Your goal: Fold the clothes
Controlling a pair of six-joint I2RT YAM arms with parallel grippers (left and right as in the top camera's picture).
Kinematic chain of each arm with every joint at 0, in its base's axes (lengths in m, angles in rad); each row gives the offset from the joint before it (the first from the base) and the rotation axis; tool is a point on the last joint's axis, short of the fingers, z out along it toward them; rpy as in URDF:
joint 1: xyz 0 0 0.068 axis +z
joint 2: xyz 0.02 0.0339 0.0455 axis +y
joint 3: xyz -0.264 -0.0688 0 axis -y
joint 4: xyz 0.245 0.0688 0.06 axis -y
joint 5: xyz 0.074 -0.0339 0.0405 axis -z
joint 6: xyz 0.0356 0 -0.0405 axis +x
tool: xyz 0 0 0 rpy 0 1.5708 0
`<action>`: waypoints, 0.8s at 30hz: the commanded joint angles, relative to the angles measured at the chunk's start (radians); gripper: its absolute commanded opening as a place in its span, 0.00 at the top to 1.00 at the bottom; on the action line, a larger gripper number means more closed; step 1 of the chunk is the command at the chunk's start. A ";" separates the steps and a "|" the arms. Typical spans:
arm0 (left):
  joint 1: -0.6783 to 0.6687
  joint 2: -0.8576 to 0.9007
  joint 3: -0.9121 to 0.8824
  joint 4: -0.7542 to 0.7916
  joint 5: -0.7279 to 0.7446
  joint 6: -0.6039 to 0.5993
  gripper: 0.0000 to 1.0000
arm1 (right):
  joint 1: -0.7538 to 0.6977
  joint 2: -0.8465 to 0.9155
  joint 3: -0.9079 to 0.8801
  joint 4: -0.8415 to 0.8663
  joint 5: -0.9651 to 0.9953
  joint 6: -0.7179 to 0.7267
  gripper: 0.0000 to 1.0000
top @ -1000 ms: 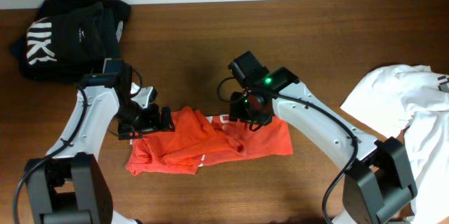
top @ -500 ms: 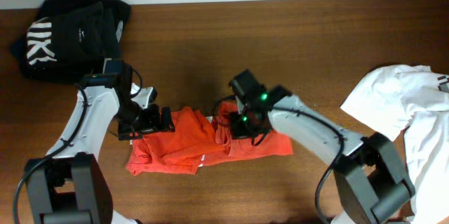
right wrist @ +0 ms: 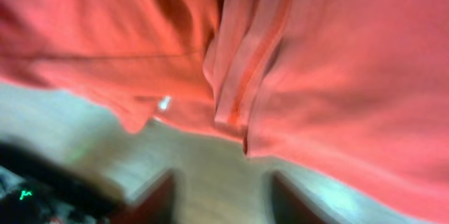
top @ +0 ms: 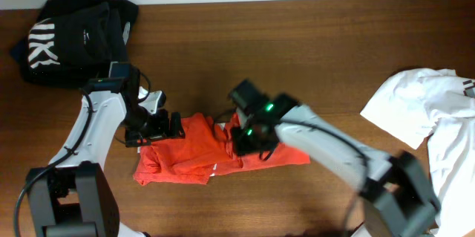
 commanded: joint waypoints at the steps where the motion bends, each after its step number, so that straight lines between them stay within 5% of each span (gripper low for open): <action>1: 0.002 -0.017 -0.006 0.005 -0.095 -0.048 0.01 | -0.168 -0.098 0.211 -0.195 0.096 -0.127 0.01; 3: 0.049 -0.017 -0.006 0.005 -0.232 -0.121 0.01 | -0.292 -0.098 0.253 -0.293 0.245 -0.127 0.01; 7: 0.225 -0.017 -0.006 0.017 -0.248 -0.126 0.01 | -0.511 -0.092 0.252 -0.383 0.286 -0.127 0.01; 12: 0.300 -0.017 -0.092 0.050 -0.037 0.021 0.01 | -0.700 -0.092 0.252 -0.384 0.293 -0.126 0.01; 17: 0.300 -0.016 -0.196 0.189 -0.034 0.024 0.01 | -0.732 -0.092 0.252 -0.379 0.293 -0.126 0.01; 24: 0.300 -0.013 -0.310 0.304 0.172 0.157 0.02 | -0.732 -0.092 0.252 -0.379 0.293 -0.126 0.01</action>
